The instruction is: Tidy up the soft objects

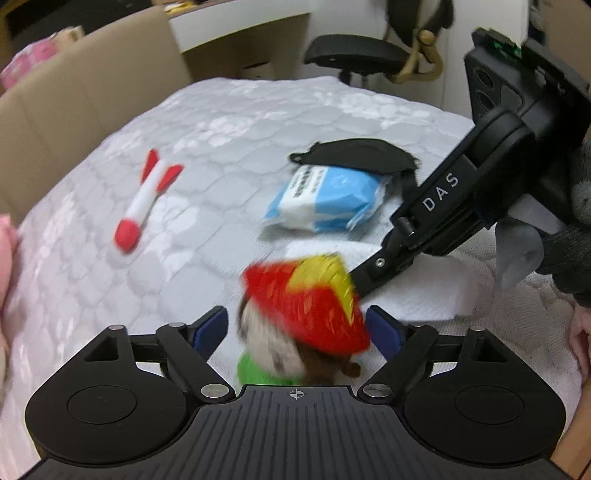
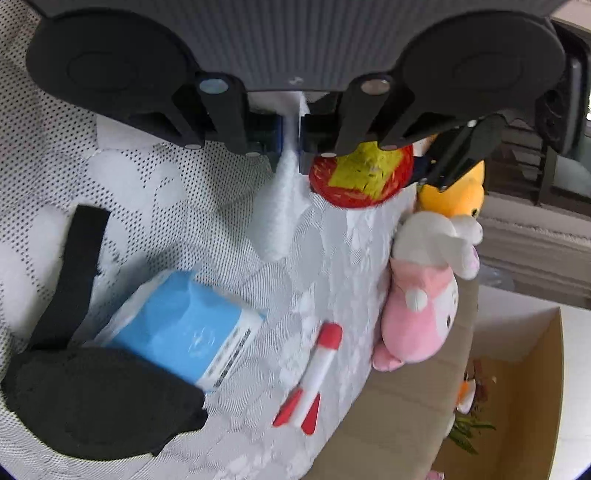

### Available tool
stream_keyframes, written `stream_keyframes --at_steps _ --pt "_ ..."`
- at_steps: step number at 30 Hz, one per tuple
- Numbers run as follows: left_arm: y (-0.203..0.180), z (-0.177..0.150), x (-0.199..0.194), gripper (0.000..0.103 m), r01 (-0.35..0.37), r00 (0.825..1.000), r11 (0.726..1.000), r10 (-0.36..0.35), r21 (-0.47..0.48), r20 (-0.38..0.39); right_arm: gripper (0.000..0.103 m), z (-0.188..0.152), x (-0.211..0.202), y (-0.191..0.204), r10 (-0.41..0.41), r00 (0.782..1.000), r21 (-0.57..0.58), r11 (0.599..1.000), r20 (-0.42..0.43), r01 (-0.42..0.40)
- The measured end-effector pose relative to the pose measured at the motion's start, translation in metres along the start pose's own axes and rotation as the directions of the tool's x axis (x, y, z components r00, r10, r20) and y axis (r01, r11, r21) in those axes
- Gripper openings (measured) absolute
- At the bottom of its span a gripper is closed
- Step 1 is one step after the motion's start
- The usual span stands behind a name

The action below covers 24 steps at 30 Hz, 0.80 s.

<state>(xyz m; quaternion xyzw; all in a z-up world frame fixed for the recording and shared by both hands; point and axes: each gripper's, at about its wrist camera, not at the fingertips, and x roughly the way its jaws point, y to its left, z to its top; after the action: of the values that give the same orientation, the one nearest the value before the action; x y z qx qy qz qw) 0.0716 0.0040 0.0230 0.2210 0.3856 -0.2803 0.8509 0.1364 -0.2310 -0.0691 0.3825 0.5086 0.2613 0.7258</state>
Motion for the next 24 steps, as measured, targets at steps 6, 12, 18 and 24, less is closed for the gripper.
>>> stream_keyframes --at_steps 6,12,18,24 --pt "0.017 -0.039 0.005 0.094 0.032 0.995 0.988 -0.046 -0.151 -0.09 0.011 -0.013 0.008 0.02 -0.151 0.988 -0.163 0.975 0.019 0.152" --pt "0.014 -0.054 0.005 0.093 0.074 0.988 0.972 -0.102 -0.224 -0.116 0.011 -0.022 0.005 0.033 -0.182 0.982 -0.241 0.952 0.045 0.187" --pt "0.018 -0.047 0.01 0.098 0.102 0.984 0.937 -0.144 -0.333 -0.103 0.012 -0.027 0.006 0.046 -0.181 0.982 -0.287 0.939 0.051 0.187" --pt "0.035 -0.044 0.025 0.099 0.126 0.966 0.81 -0.232 -0.573 -0.116 0.012 -0.027 -0.002 0.054 -0.21 0.971 -0.334 0.913 0.109 0.235"
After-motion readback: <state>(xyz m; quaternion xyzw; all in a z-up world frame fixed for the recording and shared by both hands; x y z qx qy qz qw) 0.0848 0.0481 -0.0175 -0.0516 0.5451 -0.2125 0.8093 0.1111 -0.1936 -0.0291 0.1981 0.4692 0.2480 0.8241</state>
